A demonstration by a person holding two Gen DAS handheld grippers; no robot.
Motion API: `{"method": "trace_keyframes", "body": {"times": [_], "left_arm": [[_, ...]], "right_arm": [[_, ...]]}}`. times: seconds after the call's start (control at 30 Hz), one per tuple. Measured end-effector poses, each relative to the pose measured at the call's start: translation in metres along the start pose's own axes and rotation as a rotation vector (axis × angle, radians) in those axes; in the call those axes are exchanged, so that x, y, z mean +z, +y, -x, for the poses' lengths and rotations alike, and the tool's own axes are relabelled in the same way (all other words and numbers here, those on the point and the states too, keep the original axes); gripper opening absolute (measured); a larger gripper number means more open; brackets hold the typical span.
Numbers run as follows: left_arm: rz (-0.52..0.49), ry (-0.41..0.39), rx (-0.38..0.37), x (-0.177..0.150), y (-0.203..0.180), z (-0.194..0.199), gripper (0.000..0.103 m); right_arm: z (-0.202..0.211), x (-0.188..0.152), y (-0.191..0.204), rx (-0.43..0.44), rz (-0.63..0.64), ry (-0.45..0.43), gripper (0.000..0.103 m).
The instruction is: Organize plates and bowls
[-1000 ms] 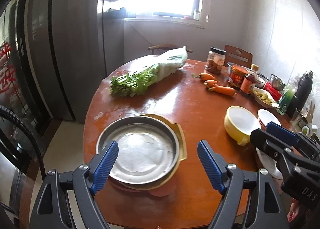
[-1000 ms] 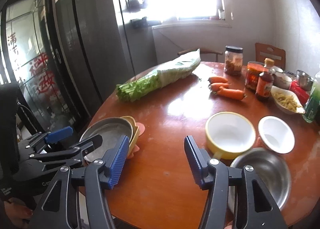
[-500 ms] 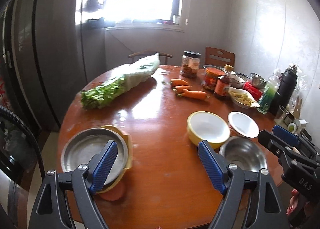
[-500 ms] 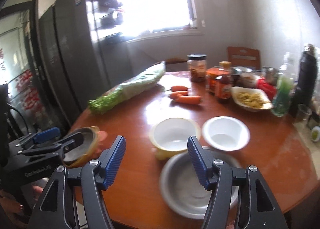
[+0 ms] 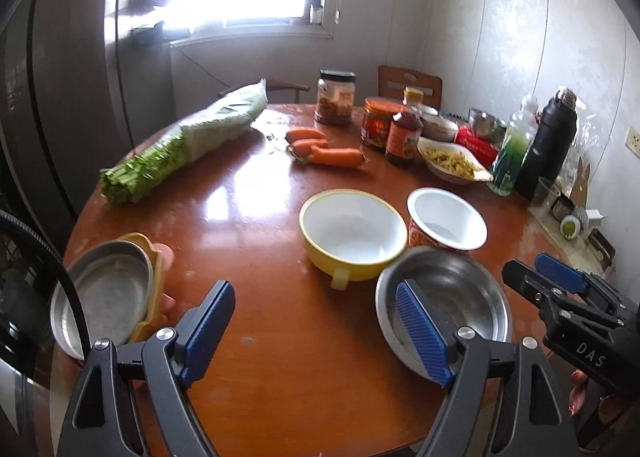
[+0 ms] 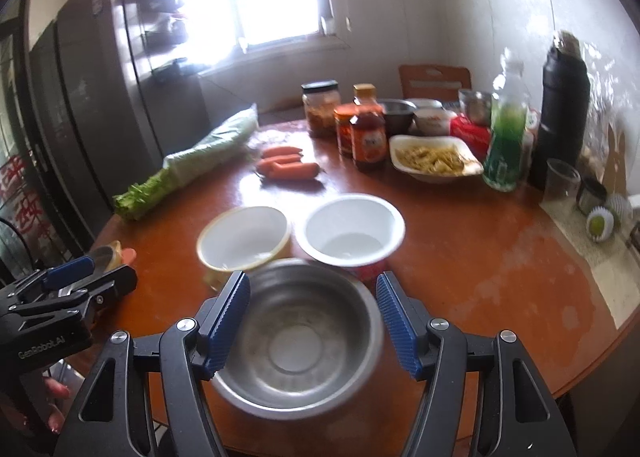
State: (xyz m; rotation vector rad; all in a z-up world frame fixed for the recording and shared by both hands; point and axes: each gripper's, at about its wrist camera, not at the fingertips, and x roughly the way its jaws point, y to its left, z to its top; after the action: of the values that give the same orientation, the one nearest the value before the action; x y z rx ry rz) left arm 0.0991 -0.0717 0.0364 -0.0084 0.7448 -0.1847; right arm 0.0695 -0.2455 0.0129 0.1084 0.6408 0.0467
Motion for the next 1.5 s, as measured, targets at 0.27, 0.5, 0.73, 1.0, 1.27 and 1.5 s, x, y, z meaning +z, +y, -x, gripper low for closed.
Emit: {"method": "trace_keyframes", "body": {"times": [0.27,0.5,0.73,1.0,1.27,1.5], "left_arm": [[-0.031,0.047,-0.020,-0.010,-0.024,-0.022,0.083],[-0.054,0.091,-0.033,-0.015,-0.039,-0.038,0.082],[-0.042,0.142,-0.040,-0.021,-0.044,-0.059,0.082],[-0.059,0.161,-0.034,-0.025,-0.049,-0.068,0.081],[-0.048,0.185,-0.084,-0.029,-0.053,-0.079,0.051],[-0.045,0.196,-0.115,-0.034,-0.051,-0.079,0.032]], "right_arm": [[-0.018,-0.013,-0.020,-0.018,-0.007,0.050,0.067],[-0.026,-0.021,-0.030,-0.015,-0.009,0.071,0.067],[-0.042,-0.031,-0.037,-0.009,-0.003,0.119,0.062],[-0.053,-0.036,-0.039,-0.002,0.000,0.144,0.045],[-0.059,-0.037,-0.036,0.024,0.004,0.157,0.033],[-0.058,-0.039,-0.027,0.030,0.024,0.172,0.027]]}}
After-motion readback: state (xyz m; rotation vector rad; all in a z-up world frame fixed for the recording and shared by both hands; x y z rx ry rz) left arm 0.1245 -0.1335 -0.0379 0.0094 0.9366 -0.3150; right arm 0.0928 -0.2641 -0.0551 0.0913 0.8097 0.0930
